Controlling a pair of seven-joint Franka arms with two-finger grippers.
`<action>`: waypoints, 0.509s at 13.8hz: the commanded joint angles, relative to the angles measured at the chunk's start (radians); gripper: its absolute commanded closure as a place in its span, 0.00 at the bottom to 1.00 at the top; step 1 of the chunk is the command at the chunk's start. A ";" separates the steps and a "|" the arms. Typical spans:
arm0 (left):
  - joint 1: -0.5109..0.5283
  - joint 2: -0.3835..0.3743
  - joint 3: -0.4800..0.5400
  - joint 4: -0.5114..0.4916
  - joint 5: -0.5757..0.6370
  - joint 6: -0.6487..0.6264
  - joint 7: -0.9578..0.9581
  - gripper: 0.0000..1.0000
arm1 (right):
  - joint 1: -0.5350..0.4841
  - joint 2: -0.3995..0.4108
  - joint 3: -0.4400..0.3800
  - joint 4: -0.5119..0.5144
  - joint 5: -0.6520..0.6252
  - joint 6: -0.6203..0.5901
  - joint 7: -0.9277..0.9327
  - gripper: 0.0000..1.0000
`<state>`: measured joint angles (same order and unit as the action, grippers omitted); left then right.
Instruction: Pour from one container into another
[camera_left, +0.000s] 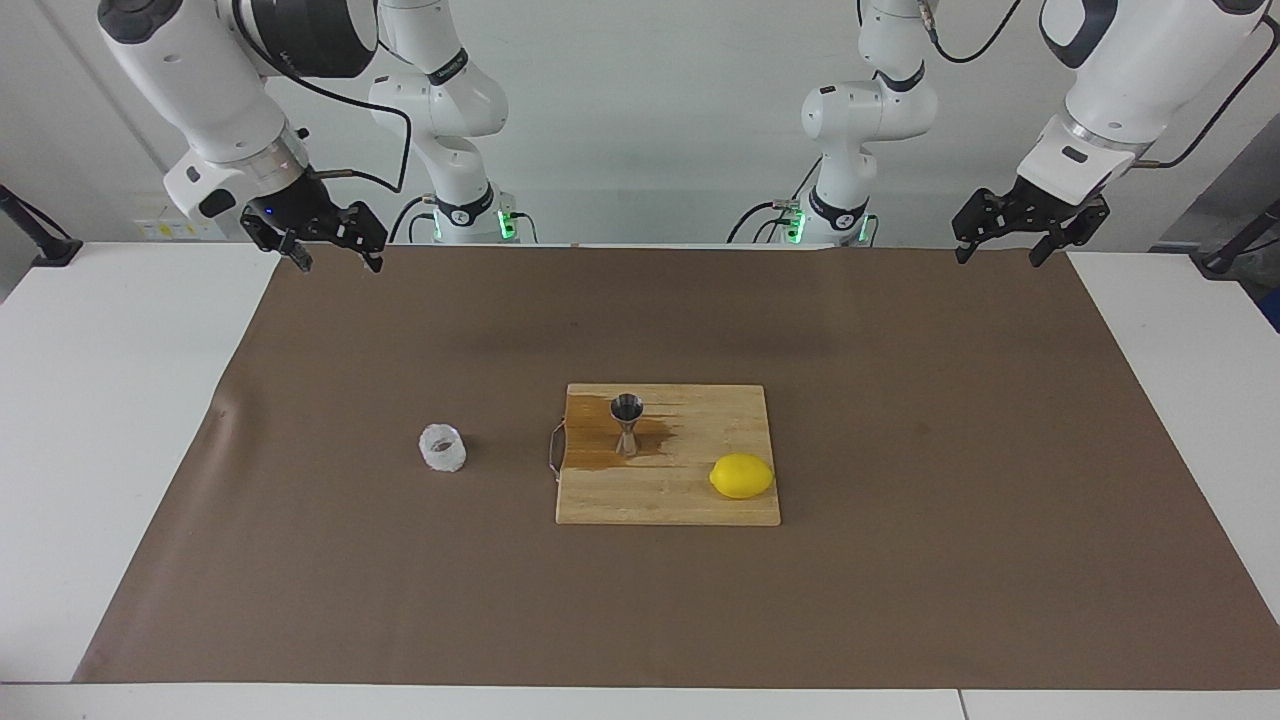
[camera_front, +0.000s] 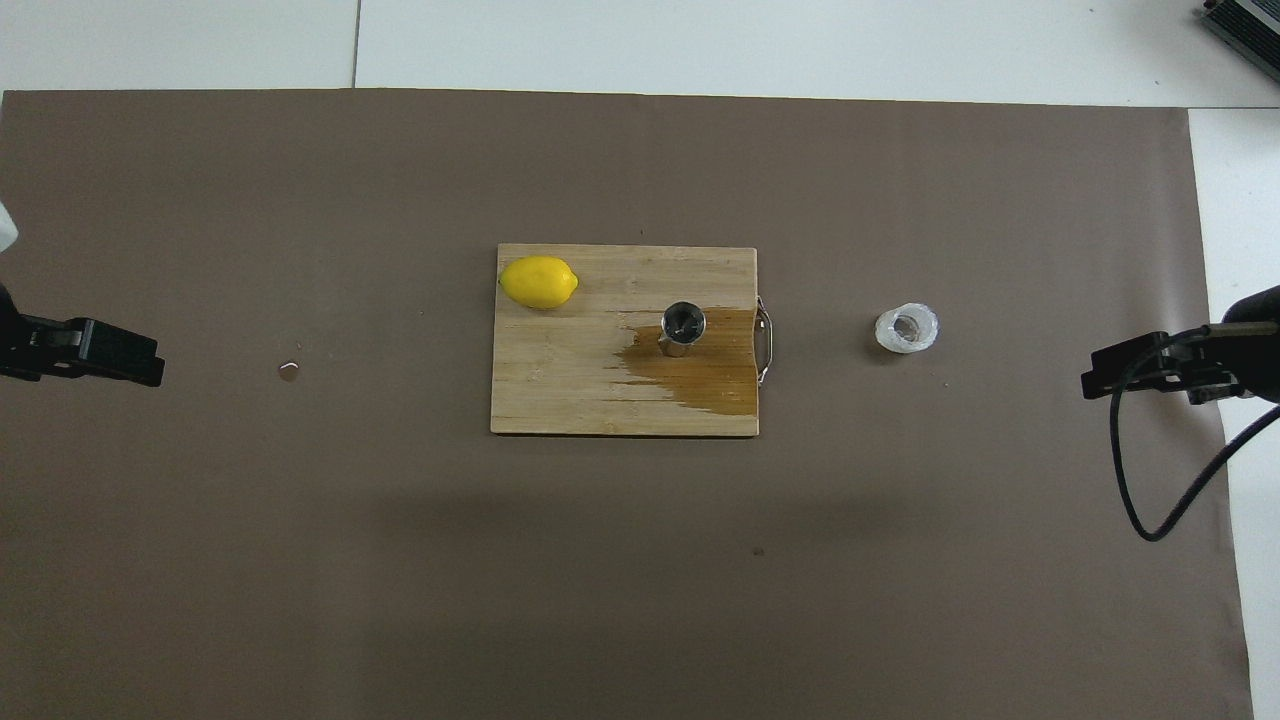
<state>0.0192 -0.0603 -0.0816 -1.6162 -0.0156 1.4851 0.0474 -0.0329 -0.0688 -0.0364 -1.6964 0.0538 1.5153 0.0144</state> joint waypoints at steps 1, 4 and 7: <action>0.004 -0.026 0.000 -0.027 0.014 -0.005 0.003 0.00 | 0.091 0.007 -0.103 0.027 -0.025 -0.044 0.018 0.00; 0.002 -0.026 0.000 -0.027 0.014 -0.005 0.003 0.00 | 0.071 0.018 -0.100 0.061 -0.052 -0.044 0.010 0.00; 0.002 -0.026 0.000 -0.027 0.014 -0.005 0.003 0.00 | 0.019 0.030 -0.039 0.078 -0.051 -0.038 0.013 0.00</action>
<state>0.0192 -0.0603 -0.0816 -1.6162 -0.0156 1.4847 0.0474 0.0222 -0.0655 -0.1206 -1.6552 0.0220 1.4889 0.0143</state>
